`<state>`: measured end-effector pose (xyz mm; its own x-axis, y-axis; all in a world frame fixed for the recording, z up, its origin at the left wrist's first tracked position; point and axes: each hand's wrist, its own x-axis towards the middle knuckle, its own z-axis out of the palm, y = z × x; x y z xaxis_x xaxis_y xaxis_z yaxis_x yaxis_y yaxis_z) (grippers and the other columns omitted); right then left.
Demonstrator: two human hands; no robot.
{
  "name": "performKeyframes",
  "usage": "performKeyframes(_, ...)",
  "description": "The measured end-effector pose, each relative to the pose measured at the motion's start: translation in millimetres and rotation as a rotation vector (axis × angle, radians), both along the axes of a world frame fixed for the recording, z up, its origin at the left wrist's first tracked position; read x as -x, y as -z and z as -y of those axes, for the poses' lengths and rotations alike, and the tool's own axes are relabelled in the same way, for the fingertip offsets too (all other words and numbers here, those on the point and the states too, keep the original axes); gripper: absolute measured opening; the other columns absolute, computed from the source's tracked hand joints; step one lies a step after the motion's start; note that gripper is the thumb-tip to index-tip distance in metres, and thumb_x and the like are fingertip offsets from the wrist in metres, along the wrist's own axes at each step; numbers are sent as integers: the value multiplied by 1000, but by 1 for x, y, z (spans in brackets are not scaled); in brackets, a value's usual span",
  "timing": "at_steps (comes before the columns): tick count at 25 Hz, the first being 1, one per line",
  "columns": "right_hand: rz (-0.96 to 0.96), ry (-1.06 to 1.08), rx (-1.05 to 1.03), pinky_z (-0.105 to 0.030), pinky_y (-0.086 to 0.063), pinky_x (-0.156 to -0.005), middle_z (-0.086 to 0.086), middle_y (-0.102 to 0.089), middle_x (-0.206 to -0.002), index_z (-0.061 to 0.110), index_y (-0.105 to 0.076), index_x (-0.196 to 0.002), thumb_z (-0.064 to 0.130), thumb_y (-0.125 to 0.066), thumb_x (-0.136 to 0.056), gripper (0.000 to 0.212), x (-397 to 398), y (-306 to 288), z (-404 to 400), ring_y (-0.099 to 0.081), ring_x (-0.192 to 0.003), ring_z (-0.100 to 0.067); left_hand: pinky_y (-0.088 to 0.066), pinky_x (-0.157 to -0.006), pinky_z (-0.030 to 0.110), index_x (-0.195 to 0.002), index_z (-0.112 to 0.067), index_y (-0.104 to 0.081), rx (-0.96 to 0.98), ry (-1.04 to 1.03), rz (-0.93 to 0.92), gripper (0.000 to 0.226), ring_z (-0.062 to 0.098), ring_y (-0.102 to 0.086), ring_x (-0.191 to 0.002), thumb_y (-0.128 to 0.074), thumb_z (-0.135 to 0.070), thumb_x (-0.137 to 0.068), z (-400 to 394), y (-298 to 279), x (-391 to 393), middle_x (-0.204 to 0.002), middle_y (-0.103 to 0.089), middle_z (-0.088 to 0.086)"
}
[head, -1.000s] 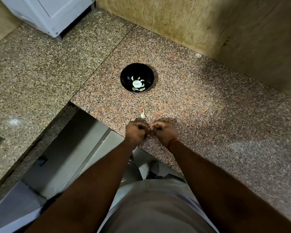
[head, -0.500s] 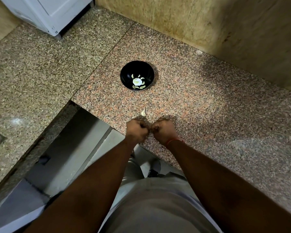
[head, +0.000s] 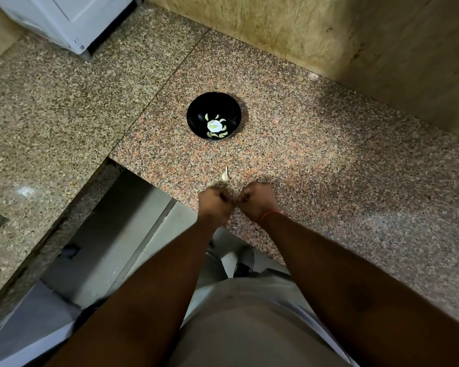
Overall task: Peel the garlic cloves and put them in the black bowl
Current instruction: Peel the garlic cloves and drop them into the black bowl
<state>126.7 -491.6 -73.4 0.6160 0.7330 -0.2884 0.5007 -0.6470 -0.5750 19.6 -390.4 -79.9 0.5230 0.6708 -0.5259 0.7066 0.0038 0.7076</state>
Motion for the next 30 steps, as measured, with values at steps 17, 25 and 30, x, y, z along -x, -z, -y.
performKeyframes(17,-95,117,108,-24,-53,-57,5,-65,-69,20,-61,-57,5,-65,-80,28,0,0,-8,-63,-64,-10,-38,-52,23,-63,-13,-64,-457,37,187,24,18,-53,-55,-58,10,-71,19,26,5,-60,-60,-2)
performKeyframes(25,-68,121,81,-32,-62,-69,2,-68,-70,19,-65,-56,4,-65,-80,28,4,-4,-6,-65,-66,-12,-57,-53,32,-64,-18,-70,-156,-131,67,24,16,-65,-58,-67,4,-73,17,28,-2,-64,-69,-4)
performKeyframes(30,-49,109,72,-24,-53,-69,6,-65,-69,26,-63,-55,10,-73,-85,35,8,-7,-4,-62,-65,-9,-60,-52,55,-66,-18,-70,92,-290,46,25,35,-71,-59,-72,2,-81,6,27,-3,-75,-74,13)
